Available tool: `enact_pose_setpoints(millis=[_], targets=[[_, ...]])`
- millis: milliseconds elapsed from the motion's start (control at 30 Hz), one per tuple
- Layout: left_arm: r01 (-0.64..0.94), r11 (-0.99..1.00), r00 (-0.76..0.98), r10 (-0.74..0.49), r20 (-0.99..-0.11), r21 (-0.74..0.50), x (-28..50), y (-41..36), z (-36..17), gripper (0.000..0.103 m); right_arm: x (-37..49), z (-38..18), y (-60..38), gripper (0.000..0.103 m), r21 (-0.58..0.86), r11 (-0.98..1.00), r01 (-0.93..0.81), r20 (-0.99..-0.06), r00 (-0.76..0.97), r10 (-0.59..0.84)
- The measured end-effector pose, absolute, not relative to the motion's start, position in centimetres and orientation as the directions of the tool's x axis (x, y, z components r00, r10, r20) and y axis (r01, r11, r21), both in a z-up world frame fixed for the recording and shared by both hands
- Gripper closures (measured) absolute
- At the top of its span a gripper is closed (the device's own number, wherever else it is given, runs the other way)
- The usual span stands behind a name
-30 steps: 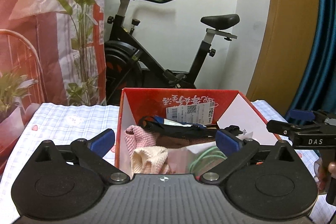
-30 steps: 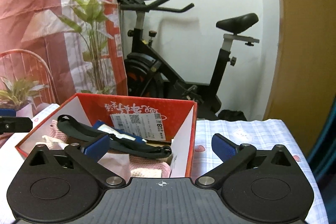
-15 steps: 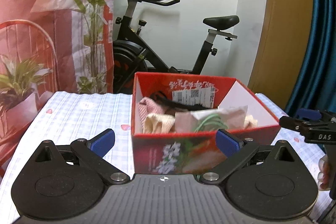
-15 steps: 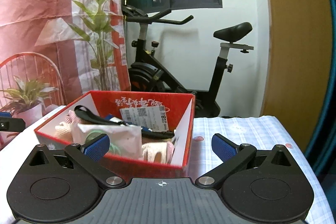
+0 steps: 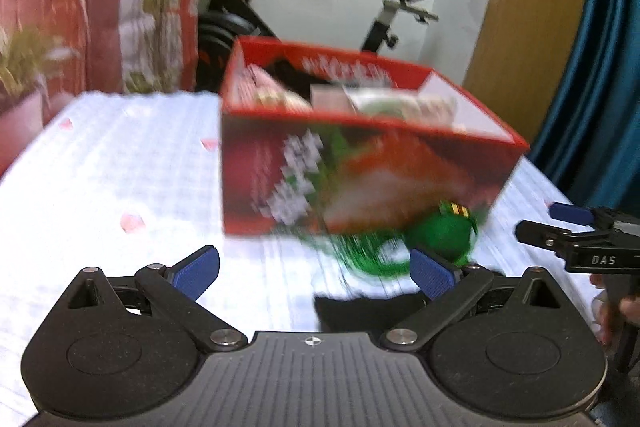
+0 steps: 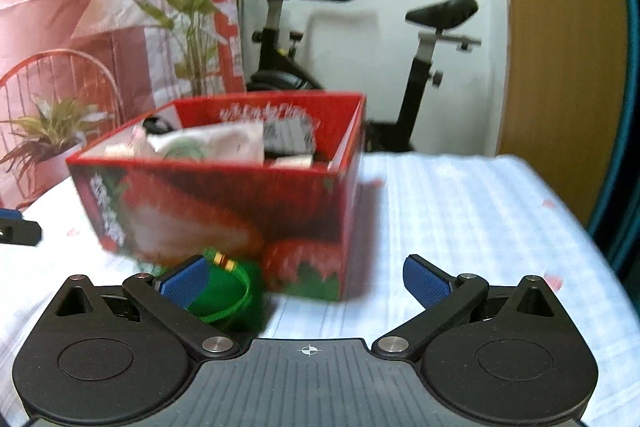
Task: Organize soft objects
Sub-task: 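Move both grippers down to the black glove beside the box, then close both grippers on the black glove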
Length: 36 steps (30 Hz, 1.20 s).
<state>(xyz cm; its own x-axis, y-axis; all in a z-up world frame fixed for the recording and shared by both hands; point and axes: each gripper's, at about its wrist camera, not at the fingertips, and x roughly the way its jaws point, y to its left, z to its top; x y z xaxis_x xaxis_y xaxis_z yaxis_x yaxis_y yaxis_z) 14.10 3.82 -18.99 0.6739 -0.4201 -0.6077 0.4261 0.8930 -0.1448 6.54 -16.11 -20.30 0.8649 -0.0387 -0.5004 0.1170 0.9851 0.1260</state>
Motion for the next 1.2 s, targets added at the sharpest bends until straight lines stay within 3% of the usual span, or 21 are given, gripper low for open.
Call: enact_pose_setpoints(millis=[300,433,567,900,1067,1200], targets=[[0.436,0.879,0.61,-0.447,-0.655,-0.193,13.0,1.8,-22.5,0.018,6.1,-23.7,-13.3,0.002,0.142,0.989,0.043,-0.571,0.82,0.046],[0.44,0.866,0.572,-0.475,-0.669,-0.239,13.6,1.6,-23.6,0.047,6.7,-24.0,-12.3,0.007,0.13,0.991,0.012,-0.588,0.806,0.067],[0.441,0.864,0.573,-0.48,-0.665,-0.244,13.7,1.5,-24.0,0.059,7.5,-24.6,-11.4,0.007,0.113,0.993,0.03,-0.618,0.785,0.047],[0.438,0.871,0.566,-0.458,-0.686,-0.22,13.5,0.7,-25.1,0.063,7.8,-25.5,-10.7,0.02,0.123,0.992,-0.004,-0.645,0.759,0.083],[0.434,0.875,0.575,-0.453,-0.681,-0.216,13.1,0.7,-25.4,0.077,6.7,-25.4,-10.1,0.041,0.111,0.993,-0.037,-0.623,0.776,0.099],[0.442,0.872,0.581,-0.458,-0.672,-0.212,12.3,1.0,-25.3,0.082,5.9,-25.6,-10.4,0.048,0.133,0.99,-0.047,-0.611,0.783,0.119]])
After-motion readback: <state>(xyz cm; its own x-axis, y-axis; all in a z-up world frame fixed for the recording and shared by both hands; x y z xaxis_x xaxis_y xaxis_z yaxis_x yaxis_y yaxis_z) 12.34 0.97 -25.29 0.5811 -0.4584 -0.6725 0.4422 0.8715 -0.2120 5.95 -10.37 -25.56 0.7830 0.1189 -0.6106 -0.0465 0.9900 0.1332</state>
